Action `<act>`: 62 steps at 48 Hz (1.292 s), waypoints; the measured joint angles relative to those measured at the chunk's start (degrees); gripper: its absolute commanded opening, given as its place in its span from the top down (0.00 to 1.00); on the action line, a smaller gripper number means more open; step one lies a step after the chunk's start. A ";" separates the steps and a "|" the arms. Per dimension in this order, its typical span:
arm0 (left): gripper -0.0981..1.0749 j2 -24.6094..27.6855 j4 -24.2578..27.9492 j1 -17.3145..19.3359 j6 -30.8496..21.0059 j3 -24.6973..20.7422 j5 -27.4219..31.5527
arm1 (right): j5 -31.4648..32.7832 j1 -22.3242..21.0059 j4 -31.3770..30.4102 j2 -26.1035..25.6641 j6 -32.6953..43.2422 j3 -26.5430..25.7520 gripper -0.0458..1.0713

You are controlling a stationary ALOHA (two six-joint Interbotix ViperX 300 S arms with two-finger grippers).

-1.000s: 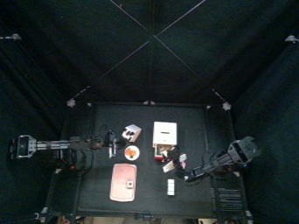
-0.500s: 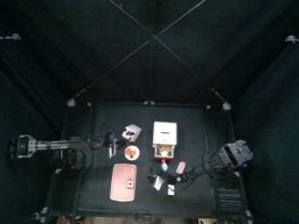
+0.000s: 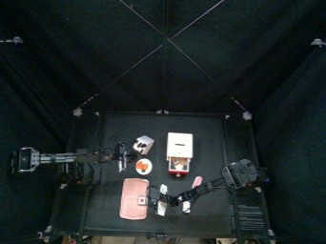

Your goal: Grab green sushi piece off plate

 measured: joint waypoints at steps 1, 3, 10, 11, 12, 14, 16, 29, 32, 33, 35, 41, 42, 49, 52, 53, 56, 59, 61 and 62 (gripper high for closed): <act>0.47 0.00 -0.09 0.00 0.00 0.00 0.00 | 0.00 -0.09 0.18 0.35 -0.44 -0.26 0.18; 0.47 0.00 -0.09 0.00 0.00 0.00 0.00 | 0.09 -0.18 0.70 0.88 -1.76 -1.14 0.18; 0.47 0.00 -0.09 0.00 0.00 0.00 0.00 | 0.09 -0.88 2.55 2.72 -5.01 -3.16 0.18; 0.47 0.00 -0.09 0.00 0.00 0.00 0.00 | 0.09 -0.97 2.64 2.90 -5.19 -3.25 0.18; 0.47 0.00 -0.09 0.00 0.00 0.00 0.00 | 0.09 -1.14 3.08 3.52 -6.06 -3.69 0.18; 0.47 0.00 0.00 0.00 0.00 0.00 0.00 | 0.18 -1.41 3.60 4.22 -6.94 -3.96 0.18; 0.47 0.00 0.00 0.00 0.00 0.00 0.00 | 0.18 -1.76 4.13 4.92 -7.82 -4.39 0.18; 0.47 -0.09 -0.09 0.09 0.09 0.09 0.00 | 0.44 -2.46 8.26 8.09 -12.74 -6.33 0.18; 0.47 -0.09 0.00 0.09 0.09 0.09 0.00 | 0.44 -2.46 9.32 8.61 -13.62 -6.86 0.18; 0.47 -0.09 -0.09 0.09 0.09 0.09 0.00 | 0.44 -2.46 9.58 8.70 -13.62 -7.03 0.18; 0.47 -0.09 -0.09 0.09 0.09 0.18 0.00 | 0.44 -2.46 10.02 8.88 -14.06 -7.29 0.18; 0.47 0.00 -0.09 0.18 0.09 0.18 0.00 | 0.44 -2.37 11.25 9.14 -15.64 -7.65 0.18; 0.47 -0.09 -0.09 0.18 0.09 0.18 0.00 | 0.44 -2.37 11.43 9.14 -15.82 -7.73 0.18; 0.47 0.00 0.00 0.18 0.09 0.09 0.00 | 0.44 -2.37 12.74 9.14 -17.31 -8.26 0.18; 0.47 -0.09 -0.09 0.18 0.09 0.18 0.09 | 0.35 -2.29 13.18 9.14 -17.49 -8.53 0.18; 0.47 0.00 -0.09 0.18 0.09 0.18 0.00 | 0.35 -2.29 13.27 9.14 -17.40 -8.53 0.18; 0.47 0.00 -0.09 0.18 0.00 0.18 0.00 | 0.09 -2.29 13.27 9.14 -17.49 -8.79 0.18; 0.47 -0.09 -0.09 0.18 0.09 0.18 0.00 | 0.09 -2.29 13.27 9.14 -17.49 -8.96 0.18; 0.47 0.00 -0.09 0.18 0.09 0.26 0.00 | 0.00 -2.29 13.27 9.14 -17.40 -9.05 0.18; 0.47 -0.09 -0.09 0.18 0.09 0.18 0.00 | 0.00 -2.29 13.27 9.14 -17.49 -9.05 0.18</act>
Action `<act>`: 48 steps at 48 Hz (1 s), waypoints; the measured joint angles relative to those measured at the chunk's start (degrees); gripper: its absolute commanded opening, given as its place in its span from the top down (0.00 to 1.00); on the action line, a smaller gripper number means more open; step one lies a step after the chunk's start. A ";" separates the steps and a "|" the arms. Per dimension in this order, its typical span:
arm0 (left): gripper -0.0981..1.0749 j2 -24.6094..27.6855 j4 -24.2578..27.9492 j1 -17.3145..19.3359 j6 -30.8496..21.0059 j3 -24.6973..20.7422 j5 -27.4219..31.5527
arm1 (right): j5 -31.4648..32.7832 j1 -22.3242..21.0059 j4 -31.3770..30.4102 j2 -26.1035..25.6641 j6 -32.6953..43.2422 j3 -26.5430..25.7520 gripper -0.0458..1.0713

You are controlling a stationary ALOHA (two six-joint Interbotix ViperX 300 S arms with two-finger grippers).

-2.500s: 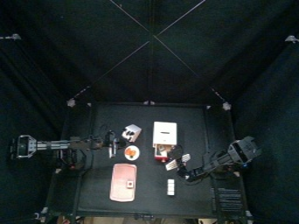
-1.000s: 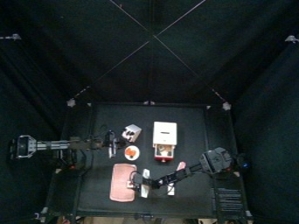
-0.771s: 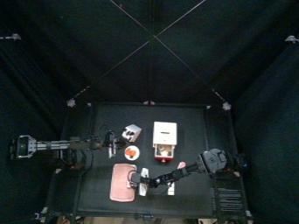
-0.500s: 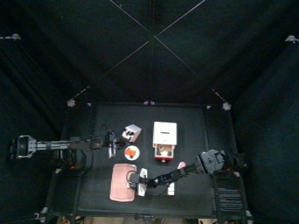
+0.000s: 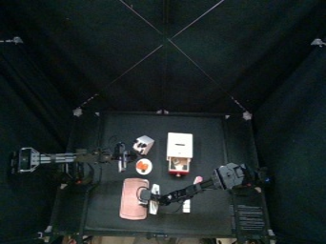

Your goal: Grab green sushi piece off plate

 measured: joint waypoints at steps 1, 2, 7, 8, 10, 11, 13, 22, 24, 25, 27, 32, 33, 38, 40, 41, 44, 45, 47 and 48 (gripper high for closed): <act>0.47 0.00 0.00 0.00 0.00 0.09 0.00 | 0.00 0.00 0.09 0.00 0.00 0.00 0.18; 0.47 0.00 0.09 0.00 0.00 0.09 0.00 | 0.00 0.00 0.00 0.00 0.00 0.00 0.18; 0.47 0.09 0.00 0.00 -0.09 0.09 0.00 | 0.00 0.00 0.18 0.18 0.00 0.00 0.18; 0.47 0.00 0.09 0.00 0.00 0.00 0.00 | 0.00 0.09 0.18 0.18 0.00 0.00 0.18; 0.47 0.00 0.00 0.00 0.00 0.00 0.00 | 0.00 0.00 0.18 0.26 0.00 -0.09 0.18; 0.47 0.00 0.00 0.00 0.00 0.00 0.00 | 0.00 0.00 0.26 0.35 0.00 -0.09 0.18; 0.47 0.09 0.09 0.00 -0.09 0.09 0.00 | 0.00 0.00 0.18 0.62 0.09 0.00 0.18; 0.47 0.00 0.00 0.00 0.00 0.09 0.00 | -0.26 0.00 0.26 1.49 0.09 -0.18 0.18; 0.47 0.09 0.00 0.00 0.00 0.09 0.00 | -0.26 0.00 0.26 1.67 0.00 -0.18 0.18; 0.47 0.09 0.00 0.00 -0.09 0.09 0.00 | -0.26 0.00 0.26 1.67 0.00 -0.09 0.18; 0.47 0.00 0.00 0.00 -0.09 0.09 0.00 | -0.26 0.00 0.26 1.67 0.00 -0.18 0.18; 0.47 0.00 0.00 0.00 0.00 0.09 0.00 | -0.26 0.00 0.35 1.76 0.00 -0.18 0.19; 0.47 0.00 0.09 0.00 0.00 0.00 0.00 | -0.35 0.00 0.35 1.76 0.00 -0.18 0.19; 0.47 0.00 0.00 0.00 0.00 0.00 0.00 | -0.09 -0.09 1.14 1.76 0.00 -0.18 0.21; 0.47 0.00 0.09 0.00 0.00 0.00 0.00 | -0.09 -0.09 1.58 1.76 0.00 -0.18 0.22; 0.47 0.00 0.00 0.00 0.00 0.09 0.00 | -0.09 -0.09 1.67 1.76 0.00 -0.18 0.23; 0.47 0.00 0.00 0.00 0.00 0.00 0.00 | -0.09 -0.09 2.02 1.67 -0.09 -0.18 0.26; 0.47 0.09 0.00 0.00 -0.09 0.09 0.00 | -0.09 0.00 2.02 1.76 0.00 -0.18 0.27; 0.47 0.00 0.00 0.00 0.00 0.09 0.00 | 0.00 -0.09 2.02 1.67 -0.09 -0.18 0.30; 0.47 0.00 0.09 0.00 0.00 0.09 0.09 | 0.00 -0.09 2.02 1.67 -0.09 -0.18 0.31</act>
